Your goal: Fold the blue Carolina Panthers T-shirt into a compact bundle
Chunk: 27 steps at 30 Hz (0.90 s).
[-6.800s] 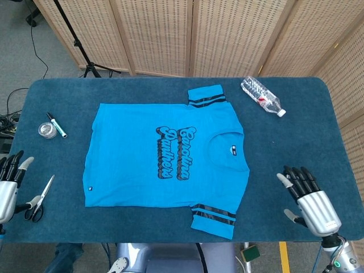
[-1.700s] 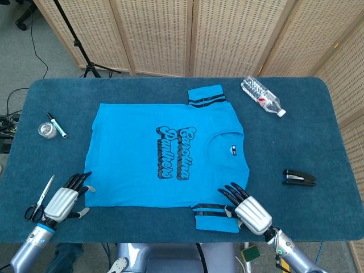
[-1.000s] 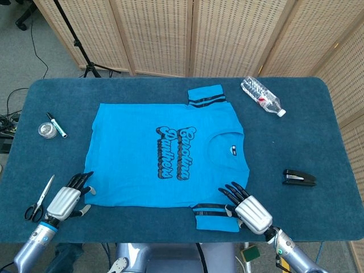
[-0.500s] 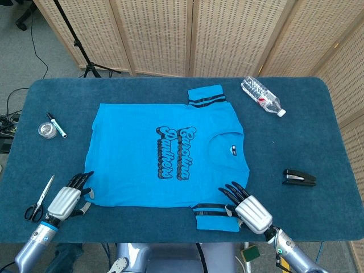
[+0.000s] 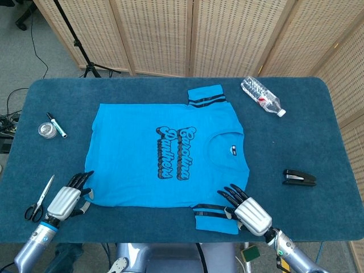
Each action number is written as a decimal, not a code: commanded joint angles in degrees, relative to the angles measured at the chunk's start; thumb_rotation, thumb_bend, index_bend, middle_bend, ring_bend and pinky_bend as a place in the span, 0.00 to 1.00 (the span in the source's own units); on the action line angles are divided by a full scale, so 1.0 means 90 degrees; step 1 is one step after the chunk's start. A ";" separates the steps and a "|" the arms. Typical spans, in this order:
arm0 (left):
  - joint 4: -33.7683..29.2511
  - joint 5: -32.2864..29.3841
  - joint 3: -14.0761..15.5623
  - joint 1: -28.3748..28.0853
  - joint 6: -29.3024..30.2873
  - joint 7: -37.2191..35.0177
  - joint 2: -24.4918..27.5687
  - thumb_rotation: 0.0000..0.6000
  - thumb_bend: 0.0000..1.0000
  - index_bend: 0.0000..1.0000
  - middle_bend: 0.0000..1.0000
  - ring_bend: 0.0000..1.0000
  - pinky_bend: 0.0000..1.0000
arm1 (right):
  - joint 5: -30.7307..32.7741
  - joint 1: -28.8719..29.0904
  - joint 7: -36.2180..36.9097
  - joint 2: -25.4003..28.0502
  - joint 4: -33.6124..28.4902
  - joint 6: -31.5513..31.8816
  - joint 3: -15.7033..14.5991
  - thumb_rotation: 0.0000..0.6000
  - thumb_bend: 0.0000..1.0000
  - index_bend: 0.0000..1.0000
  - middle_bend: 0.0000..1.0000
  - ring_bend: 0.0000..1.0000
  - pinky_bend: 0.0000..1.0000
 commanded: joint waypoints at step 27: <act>-0.0687 0.1160 0.0929 0.0325 0.1097 -0.0516 0.0837 1.00 0.61 0.78 0.00 0.00 0.00 | -0.1624 -0.0052 0.0580 0.0490 0.0093 0.1257 -0.0933 1.00 0.65 0.64 0.10 0.00 0.00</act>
